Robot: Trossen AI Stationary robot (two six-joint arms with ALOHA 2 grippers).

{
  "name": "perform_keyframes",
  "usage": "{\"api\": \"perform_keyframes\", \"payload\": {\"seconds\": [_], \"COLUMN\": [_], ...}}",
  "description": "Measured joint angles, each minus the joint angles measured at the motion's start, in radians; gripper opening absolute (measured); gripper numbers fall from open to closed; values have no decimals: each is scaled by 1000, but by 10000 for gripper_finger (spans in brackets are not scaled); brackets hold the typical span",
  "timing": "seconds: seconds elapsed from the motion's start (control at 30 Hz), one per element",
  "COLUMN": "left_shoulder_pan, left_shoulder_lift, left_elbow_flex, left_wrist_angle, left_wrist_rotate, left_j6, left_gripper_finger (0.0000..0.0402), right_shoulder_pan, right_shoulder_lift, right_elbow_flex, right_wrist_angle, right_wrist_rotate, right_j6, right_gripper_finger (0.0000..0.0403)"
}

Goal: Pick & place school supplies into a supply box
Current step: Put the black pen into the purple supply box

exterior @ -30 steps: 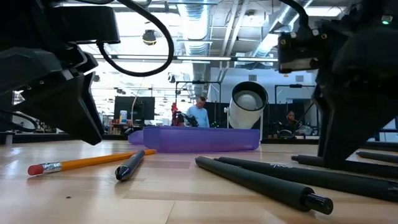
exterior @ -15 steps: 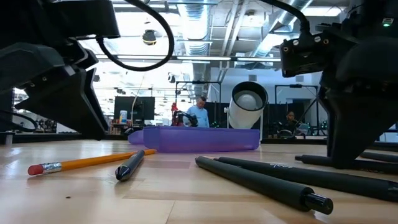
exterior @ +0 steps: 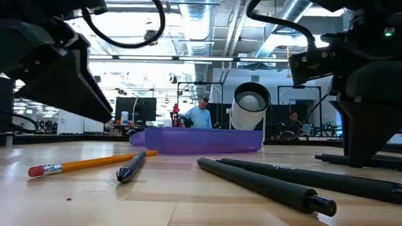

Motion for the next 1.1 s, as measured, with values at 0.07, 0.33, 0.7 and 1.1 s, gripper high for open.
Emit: {"api": "perform_keyframes", "payload": {"seconds": [0.07,0.33,0.7,1.1], "left_shoulder_pan": [-8,-12,-11,-11], "left_shoulder_lift": [0,0,0,0], "left_elbow_flex": [0,0,0,0], "left_wrist_angle": [0,0,0,-5], "left_wrist_rotate": [-27,-52,-97,-122], "left_j6": [0,14,18,20], "left_gripper_finger": [121,121,121,121], "right_shoulder_pan": [-6,-23,-23,-23], "right_shoulder_lift": [-1,-2,-2,1], "right_elbow_flex": [-1,-3,-6,-7], "right_wrist_angle": [7,28,63,89], "right_wrist_rotate": [-7,-9,4,62], "right_j6": [-24,-92,-207,-242], "right_gripper_finger": [116,114,41,34]}}
